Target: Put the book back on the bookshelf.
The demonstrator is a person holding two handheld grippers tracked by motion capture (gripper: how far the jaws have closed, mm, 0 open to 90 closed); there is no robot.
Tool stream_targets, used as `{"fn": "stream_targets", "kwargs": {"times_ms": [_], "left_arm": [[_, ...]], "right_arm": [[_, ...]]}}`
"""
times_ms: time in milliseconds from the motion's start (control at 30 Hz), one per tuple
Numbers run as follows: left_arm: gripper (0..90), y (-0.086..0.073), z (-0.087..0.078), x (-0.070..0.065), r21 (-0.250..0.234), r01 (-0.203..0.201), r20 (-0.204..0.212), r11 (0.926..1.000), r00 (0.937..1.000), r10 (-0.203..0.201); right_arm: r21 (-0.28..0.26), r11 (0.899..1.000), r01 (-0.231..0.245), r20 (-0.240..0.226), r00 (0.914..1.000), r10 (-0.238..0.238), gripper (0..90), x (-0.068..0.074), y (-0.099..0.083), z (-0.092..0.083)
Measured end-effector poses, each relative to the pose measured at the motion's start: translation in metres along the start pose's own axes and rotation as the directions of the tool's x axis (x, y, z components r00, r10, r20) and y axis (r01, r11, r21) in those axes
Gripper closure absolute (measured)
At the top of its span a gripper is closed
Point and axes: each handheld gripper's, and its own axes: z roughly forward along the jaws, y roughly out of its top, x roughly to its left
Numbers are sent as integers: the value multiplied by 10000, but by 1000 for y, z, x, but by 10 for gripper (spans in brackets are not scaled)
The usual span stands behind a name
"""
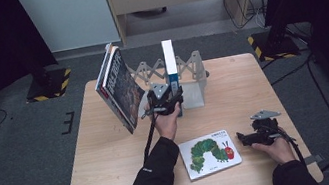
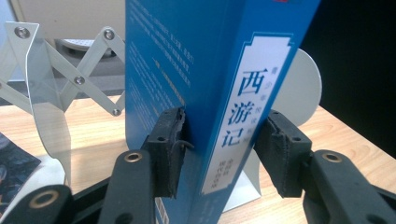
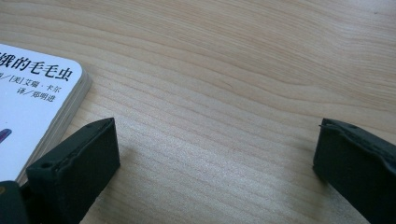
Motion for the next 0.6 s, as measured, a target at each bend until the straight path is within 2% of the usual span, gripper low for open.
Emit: {"fn": "stream_targets", "kwargs": {"times_ms": [167, 333, 600], "left_arm": [[456, -1, -6, -1, 83, -230, 171, 9997, 9996, 228], [432, 3, -21, -4, -33, -525, 415, 9986, 9978, 526], [393, -2, -44, -3, 404, -1143, 739, 9926, 9911, 1111]], "right_arm": [[9, 10000, 6, 19, 10000, -6, 2, 0, 0, 0], [12, 10000, -6, 29, 10000, 6, 2, 0, 0, 0], [10, 10000, -63, 75, 10000, 63, 2, 0, 0, 0]]}}
